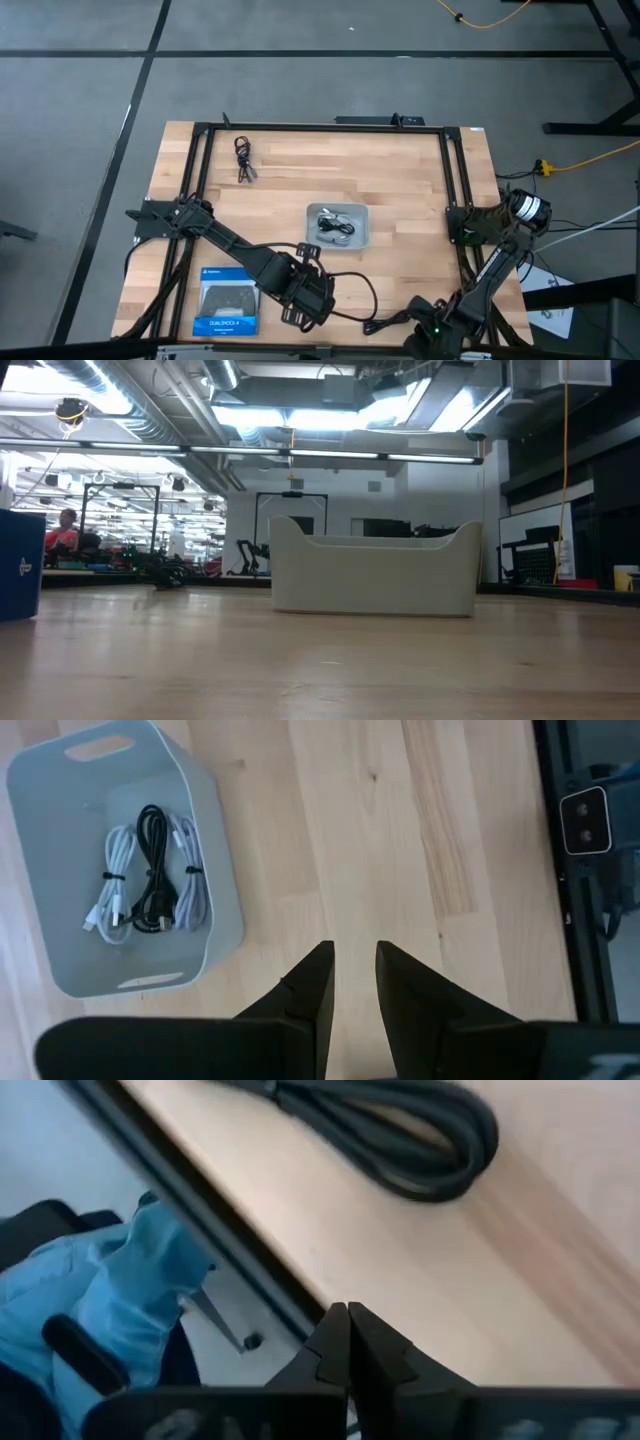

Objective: Pick and place USB-C Cables
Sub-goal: Put the bottom black charger into the gray bin

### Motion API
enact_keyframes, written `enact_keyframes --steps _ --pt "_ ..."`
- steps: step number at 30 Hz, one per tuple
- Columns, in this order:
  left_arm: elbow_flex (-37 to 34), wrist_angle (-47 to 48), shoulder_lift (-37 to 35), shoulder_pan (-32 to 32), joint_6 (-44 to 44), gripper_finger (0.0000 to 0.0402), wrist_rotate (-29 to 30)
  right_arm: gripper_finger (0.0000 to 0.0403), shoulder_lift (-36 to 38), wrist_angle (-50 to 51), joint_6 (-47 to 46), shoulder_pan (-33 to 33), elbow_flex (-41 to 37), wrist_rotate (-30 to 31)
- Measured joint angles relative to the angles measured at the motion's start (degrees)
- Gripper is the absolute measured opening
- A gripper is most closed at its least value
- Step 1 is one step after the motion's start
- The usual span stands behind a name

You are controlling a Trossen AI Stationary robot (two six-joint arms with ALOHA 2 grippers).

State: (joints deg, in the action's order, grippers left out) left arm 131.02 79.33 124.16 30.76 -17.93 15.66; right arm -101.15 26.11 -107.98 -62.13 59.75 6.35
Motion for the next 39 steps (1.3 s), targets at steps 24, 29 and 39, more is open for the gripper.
enact_keyframes --steps 24,29,39 --pt "0.0 -0.4 0.0 -0.5 0.5 0.0069 2.2 0.0001 -5.7 -3.4 7.0 10.4 0.0 11.2" --pt "0.0 -0.5 0.0 -0.9 0.5 0.0069 2.2 0.0001 -5.7 -3.6 10.9 14.1 0.0 13.9" --pt "0.0 -0.5 0.0 -1.0 0.3 0.0069 2.3 0.0004 -5.7 -3.5 21.7 20.0 0.0 13.4"
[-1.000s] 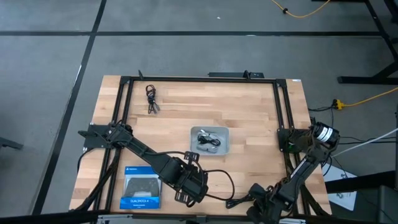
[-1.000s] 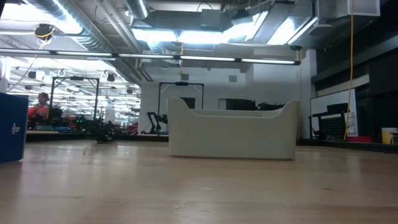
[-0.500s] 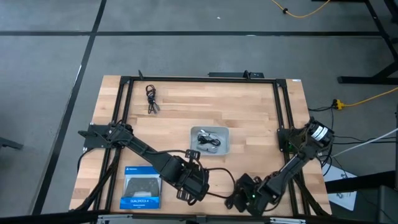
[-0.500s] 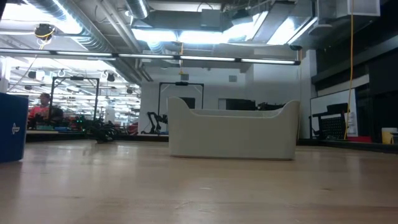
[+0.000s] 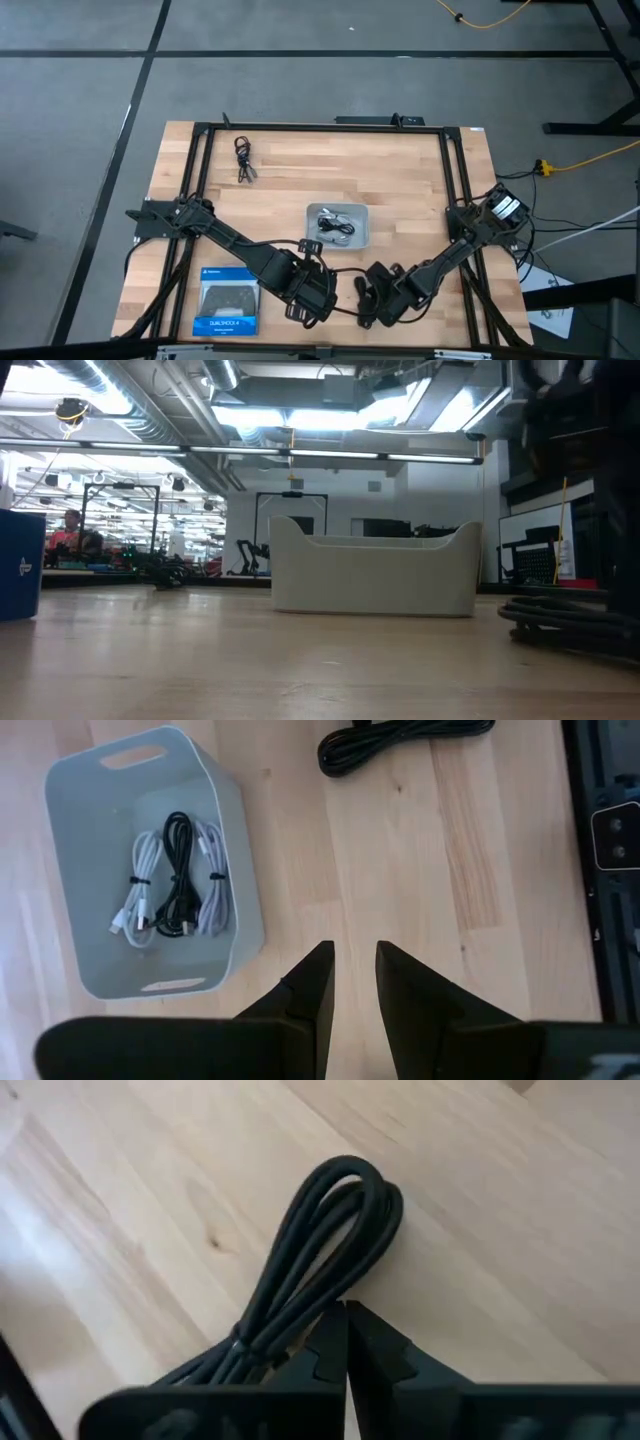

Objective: Pick and place USB-C Cables
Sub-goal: Put the bottom black charger into the gray bin

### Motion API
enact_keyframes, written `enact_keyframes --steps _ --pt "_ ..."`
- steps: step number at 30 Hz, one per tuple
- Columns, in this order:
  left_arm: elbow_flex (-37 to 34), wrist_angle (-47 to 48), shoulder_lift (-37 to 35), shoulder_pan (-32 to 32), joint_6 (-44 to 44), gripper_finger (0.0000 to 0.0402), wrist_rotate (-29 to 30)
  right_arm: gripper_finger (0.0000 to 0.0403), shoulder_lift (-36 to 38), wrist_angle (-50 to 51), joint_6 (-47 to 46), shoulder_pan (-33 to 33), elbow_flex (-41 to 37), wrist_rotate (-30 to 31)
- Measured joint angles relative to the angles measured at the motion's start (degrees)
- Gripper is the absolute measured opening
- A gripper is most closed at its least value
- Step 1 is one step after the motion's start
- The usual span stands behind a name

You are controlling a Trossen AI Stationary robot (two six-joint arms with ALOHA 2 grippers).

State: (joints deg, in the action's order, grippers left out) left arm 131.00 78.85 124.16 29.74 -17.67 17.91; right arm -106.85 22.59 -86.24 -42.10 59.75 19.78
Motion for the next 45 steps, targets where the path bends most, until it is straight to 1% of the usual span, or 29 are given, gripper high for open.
enact_keyframes --steps 5,9,11,13,17,21,24,26,31,34,37,40,42,45 --pt "0.0 0.0 0.0 0.0 -0.1 0.0069 0.0 0.0002 0.1 -0.1 2.3 0.4 0.0 -7.1" --pt "0.0 0.0 0.0 0.0 -0.2 0.0069 0.0 0.0002 0.1 -1.7 2.4 -0.9 0.0 -9.5" --pt "0.0 0.0 0.0 0.0 -0.2 0.0069 0.0 0.0002 0.1 -4.8 2.5 -1.9 0.0 -11.1" --pt "0.0 0.0 0.0 0.0 -0.2 0.0069 0.0 0.0002 0.1 -8.3 2.6 -2.9 0.0 -11.2" --pt "0.0 0.0 0.0 0.0 -0.2 0.0069 0.0 0.0002 0.1 -13.1 2.6 -4.2 0.0 -10.0" --pt "0.0 0.0 0.0 0.0 0.2 0.0069 1.2 0.0001 0.1 -14.1 2.7 -4.3 0.0 -5.6" --pt "0.0 0.0 0.0 -0.1 0.2 0.0069 1.5 0.0001 0.1 -13.6 2.9 -2.9 0.0 -2.8" --pt "0.0 0.0 0.0 -0.1 0.2 0.0069 1.5 0.0001 0.1 -13.7 4.7 -2.1 0.0 -1.9" --pt "0.0 0.0 0.0 -0.1 0.2 0.0069 1.5 0.0000 1.0 -14.1 9.5 -1.4 1.5 -1.6" --pt "0.0 0.0 0.0 -0.1 0.2 0.0069 1.5 0.0000 2.1 -12.5 10.2 -2.1 3.5 -2.5" --pt "0.0 0.0 0.0 -0.1 0.2 0.0069 1.5 0.0000 2.0 -5.2 9.2 -3.7 6.3 -4.2" --pt "0.0 0.0 0.0 -0.1 0.2 0.0069 1.5 0.0000 2.0 1.8 5.3 -5.5 8.9 -4.3" --pt "0.0 0.0 0.0 -0.1 0.2 0.0069 1.5 0.0000 2.0 5.6 2.3 -6.4 9.4 -3.0" --pt "0.0 0.0 0.0 -0.1 0.2 0.0069 1.5 0.0000 1.4 5.7 -1.0 -7.3 9.3 -1.8"
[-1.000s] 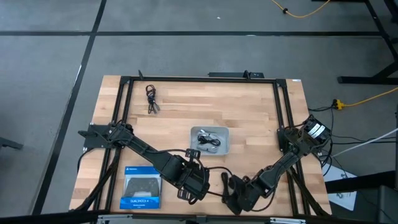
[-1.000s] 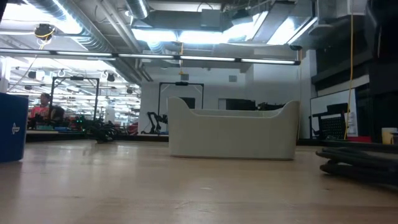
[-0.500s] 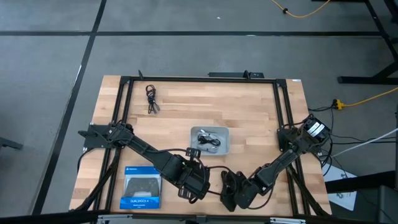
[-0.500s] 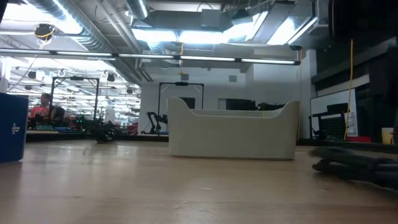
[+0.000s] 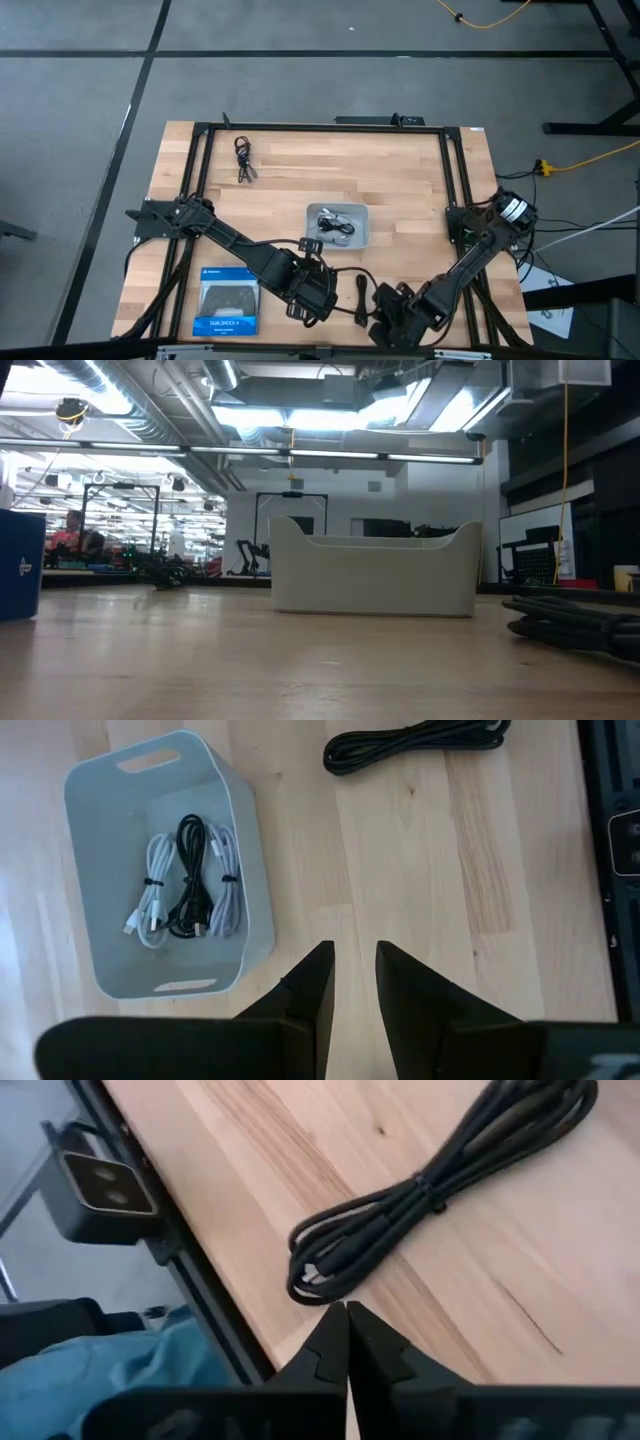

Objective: Pick and place USB-C Cables
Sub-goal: Put the bottom black charger into the gray bin

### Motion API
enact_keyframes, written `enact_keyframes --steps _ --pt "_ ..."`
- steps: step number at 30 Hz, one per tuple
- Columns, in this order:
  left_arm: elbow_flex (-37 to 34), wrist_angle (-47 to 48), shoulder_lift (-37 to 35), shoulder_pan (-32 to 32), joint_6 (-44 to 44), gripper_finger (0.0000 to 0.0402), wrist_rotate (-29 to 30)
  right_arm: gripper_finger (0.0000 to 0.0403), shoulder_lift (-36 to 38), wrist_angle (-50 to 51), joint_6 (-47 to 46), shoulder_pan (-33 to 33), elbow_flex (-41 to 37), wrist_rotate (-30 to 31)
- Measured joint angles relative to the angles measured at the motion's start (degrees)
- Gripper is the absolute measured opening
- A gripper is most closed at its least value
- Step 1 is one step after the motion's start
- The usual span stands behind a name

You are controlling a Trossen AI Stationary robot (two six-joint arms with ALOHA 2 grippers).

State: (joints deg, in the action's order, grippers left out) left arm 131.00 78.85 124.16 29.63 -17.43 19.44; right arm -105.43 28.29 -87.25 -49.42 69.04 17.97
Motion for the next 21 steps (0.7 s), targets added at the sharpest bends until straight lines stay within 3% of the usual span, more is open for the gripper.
enact_keyframes --steps 11,21 --pt "0.0 0.0 0.0 0.0 0.0 0.0069 0.0 0.0000 -7.3 -5.3 -0.7 1.1 -0.2 0.2" --pt "0.0 0.0 0.0 -0.9 0.0 0.0069 0.0 0.0000 -8.8 -11.0 9.9 9.6 -0.2 5.5"
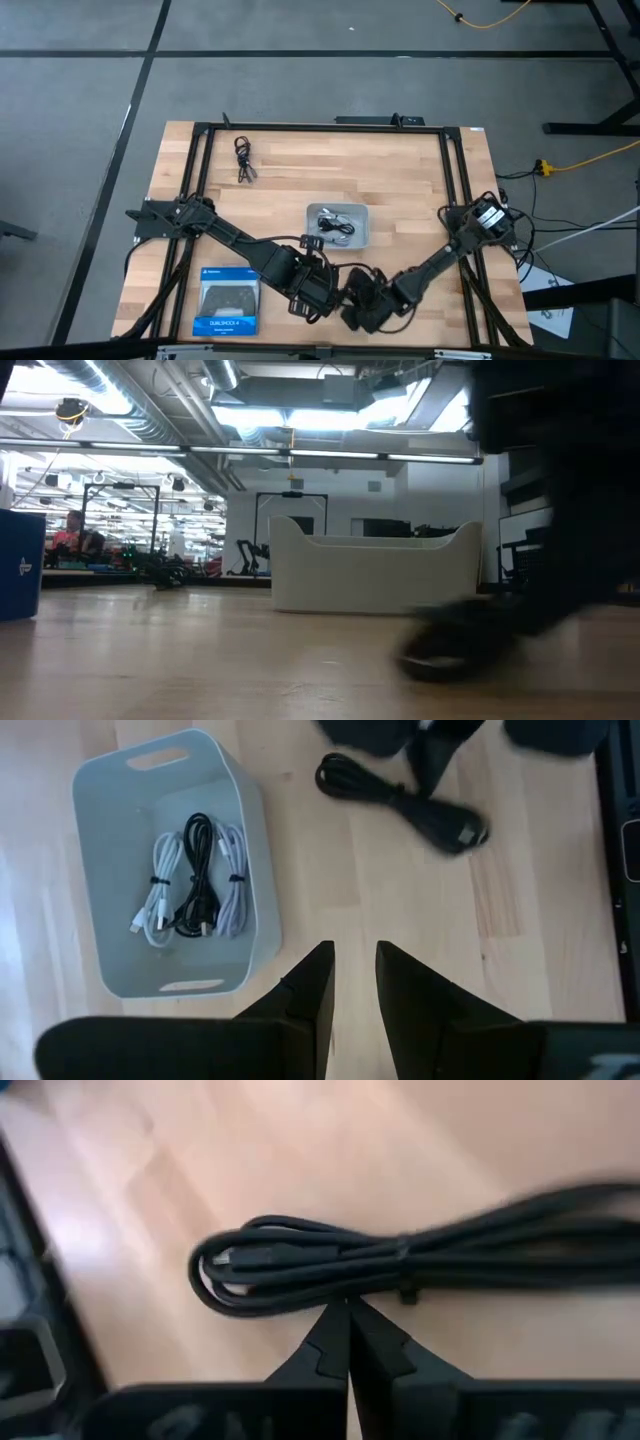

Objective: Pick and place USB-C Cables
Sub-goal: Put the bottom black charger into the gray bin

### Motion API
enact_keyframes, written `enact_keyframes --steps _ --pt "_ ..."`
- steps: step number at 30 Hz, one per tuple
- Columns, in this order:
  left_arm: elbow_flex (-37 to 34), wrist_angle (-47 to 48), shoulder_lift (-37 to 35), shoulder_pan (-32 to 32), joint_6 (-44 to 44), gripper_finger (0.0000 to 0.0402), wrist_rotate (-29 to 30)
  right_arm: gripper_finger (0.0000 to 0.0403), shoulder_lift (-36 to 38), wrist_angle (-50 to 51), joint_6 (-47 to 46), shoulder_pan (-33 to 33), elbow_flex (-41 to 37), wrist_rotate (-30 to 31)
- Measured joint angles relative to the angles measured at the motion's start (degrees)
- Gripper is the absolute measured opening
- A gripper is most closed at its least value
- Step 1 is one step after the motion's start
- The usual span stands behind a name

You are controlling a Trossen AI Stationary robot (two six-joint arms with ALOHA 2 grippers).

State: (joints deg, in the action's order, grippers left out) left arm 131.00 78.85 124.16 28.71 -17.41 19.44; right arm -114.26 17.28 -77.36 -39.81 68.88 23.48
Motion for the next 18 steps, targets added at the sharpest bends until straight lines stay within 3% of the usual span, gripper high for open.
enact_keyframes --steps 3,9,15,18 --pt "0.0 0.0 0.0 -0.3 0.0 0.0069 0.0 0.0000 0.0 -1.0 3.7 2.1 0.0 -0.4" --pt "0.0 0.0 0.0 -0.6 0.0 0.0069 -0.3 0.0000 3.7 -0.8 10.0 2.0 0.0 -7.0" --pt "0.0 -0.2 0.0 -0.6 0.0 0.0069 -0.4 0.0004 9.8 3.5 8.6 -2.3 0.0 -13.9" --pt "0.0 -1.5 0.0 -0.6 -0.3 0.0069 -0.4 0.0010 12.6 9.1 5.8 -4.8 0.0 -13.8"
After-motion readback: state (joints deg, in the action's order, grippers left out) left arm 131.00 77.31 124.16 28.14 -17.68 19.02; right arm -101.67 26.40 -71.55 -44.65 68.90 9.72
